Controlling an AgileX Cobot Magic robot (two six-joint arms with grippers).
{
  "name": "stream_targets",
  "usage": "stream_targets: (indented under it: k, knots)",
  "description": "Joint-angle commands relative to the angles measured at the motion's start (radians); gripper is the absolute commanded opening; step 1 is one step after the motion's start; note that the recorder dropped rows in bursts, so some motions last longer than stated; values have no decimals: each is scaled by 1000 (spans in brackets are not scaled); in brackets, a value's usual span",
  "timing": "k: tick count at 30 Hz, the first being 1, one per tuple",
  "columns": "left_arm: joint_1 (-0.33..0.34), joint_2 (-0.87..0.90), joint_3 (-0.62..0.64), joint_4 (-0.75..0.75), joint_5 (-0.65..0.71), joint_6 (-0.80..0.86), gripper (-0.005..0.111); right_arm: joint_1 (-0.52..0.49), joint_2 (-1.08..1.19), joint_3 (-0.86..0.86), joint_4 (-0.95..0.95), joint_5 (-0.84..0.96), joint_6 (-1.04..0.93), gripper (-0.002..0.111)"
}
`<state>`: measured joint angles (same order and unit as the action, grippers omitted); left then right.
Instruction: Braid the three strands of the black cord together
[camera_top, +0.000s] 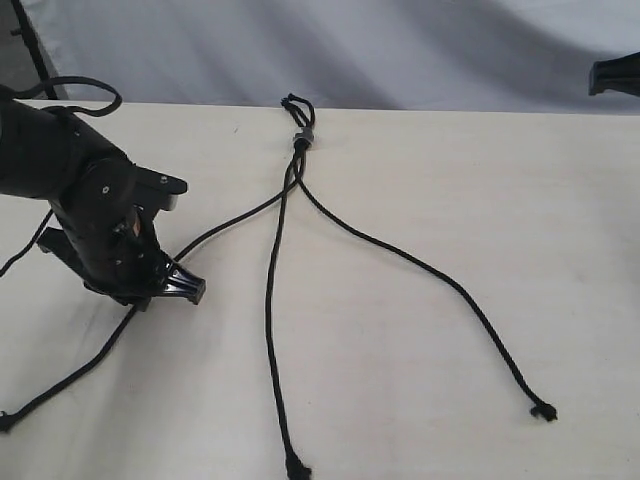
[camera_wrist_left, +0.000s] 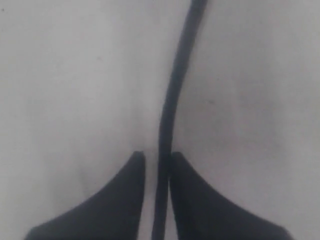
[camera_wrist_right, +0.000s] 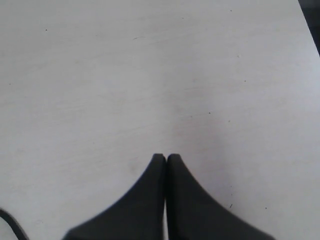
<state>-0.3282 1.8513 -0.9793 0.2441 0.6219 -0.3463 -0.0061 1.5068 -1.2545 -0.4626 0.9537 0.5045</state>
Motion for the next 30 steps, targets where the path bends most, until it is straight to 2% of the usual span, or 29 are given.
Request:
stream_targets:
  k: [1,4,7,9,11,12,13,14,19,22,25,28,30]
  knots:
    - [1,16,5,-5,-18,-9,50,-2,1,2,3,16,-8,0]
    - [3,7,5,-3,-37,-9,63,-2,1,2,120,5,-76,0]
    - [9,-28,3,40,-75,-11,60,-2,1,0,454,-24,-372,0]
    - [30,-65,3,41,-105,-10,50,-2,11,0,720,-1,-590,0]
    - [72,-100,3,41,-120,-13,31,9,32,0,938,71,-763,0]
    - [97,-118,3,41,-120,-13,18,26,47,0,987,104,-798,0]
    - [123,-133,6,39,-124,-13,4,46,58,0,994,124,-803,0]
    - [144,-142,11,39,-135,-13,1,80,74,0,982,138,-795,0]
    - [242,-150,76,35,-280,-41,1,327,172,0,768,95,-635,0]
    - [266,-140,127,35,-401,-51,1,494,244,0,604,28,-474,1]
    - [271,-136,138,39,-436,-51,1,594,325,0,511,4,-386,1]
    - [271,-136,138,39,-436,-51,1,644,391,0,512,-6,-365,14]
    - [271,-136,138,39,-436,-51,1,666,429,0,519,-8,-360,30]
